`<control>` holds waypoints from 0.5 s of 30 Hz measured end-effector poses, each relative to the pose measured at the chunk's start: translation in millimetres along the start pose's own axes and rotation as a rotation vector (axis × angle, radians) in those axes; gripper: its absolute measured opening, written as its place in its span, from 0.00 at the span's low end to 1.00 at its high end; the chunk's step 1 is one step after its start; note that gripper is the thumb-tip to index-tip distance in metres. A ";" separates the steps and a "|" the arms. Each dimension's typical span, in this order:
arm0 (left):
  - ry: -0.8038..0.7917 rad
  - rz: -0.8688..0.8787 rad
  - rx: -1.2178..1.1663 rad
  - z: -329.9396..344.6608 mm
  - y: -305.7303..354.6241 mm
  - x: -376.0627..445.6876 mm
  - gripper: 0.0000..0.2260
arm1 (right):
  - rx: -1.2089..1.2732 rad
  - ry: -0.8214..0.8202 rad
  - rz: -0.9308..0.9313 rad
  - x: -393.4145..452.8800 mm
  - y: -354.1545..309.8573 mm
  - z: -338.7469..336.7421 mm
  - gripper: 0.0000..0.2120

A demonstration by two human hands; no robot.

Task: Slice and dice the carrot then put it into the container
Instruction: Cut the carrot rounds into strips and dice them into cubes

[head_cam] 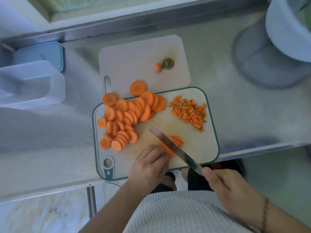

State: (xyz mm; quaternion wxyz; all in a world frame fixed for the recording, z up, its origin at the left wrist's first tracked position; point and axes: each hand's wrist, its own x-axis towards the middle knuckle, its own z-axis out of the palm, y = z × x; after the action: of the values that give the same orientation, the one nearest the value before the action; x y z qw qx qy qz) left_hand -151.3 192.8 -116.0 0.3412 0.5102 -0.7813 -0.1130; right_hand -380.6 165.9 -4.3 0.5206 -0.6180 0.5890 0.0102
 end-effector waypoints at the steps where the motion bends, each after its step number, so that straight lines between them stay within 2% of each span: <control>1: -0.033 0.031 0.033 -6.3 -4.5 5.3 0.03 | 0.036 0.027 0.017 -6.3 5.4 -7.2 0.31; 3: -0.127 0.083 0.083 -20.9 -15.2 21.5 0.14 | 0.083 0.090 0.070 -12.8 16.2 -19.2 0.33; 5: -0.316 0.111 0.127 -29.0 -27.3 43.0 0.30 | 0.082 0.168 0.115 -11.3 27.3 -26.7 0.36; 7: -0.490 0.165 0.161 -26.3 -36.9 62.5 0.39 | 0.097 0.203 0.150 -8.6 35.5 -30.6 0.37; 9: -0.555 0.280 0.155 -19.3 -40.8 75.0 0.37 | 0.100 0.191 0.156 -6.5 41.3 -31.9 0.37; 11: -0.530 0.371 0.149 -13.5 -42.9 76.9 0.28 | 0.096 0.159 0.144 -6.3 44.3 -30.3 0.36; 13: -0.489 0.363 0.165 -11.9 -42.9 69.4 0.24 | 0.085 0.141 0.120 -6.8 44.2 -28.3 0.35; 15: -0.429 0.283 0.213 -13.6 -41.3 54.4 0.24 | 0.088 0.114 0.108 -6.5 41.1 -25.1 0.35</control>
State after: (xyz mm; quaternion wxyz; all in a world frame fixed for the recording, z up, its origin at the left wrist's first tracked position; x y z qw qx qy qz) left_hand -126.1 128.8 -104.9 0.1250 0.3933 -0.9067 -0.0868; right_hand -428.0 163.8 -14.7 0.5116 -0.5614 0.6500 -0.0229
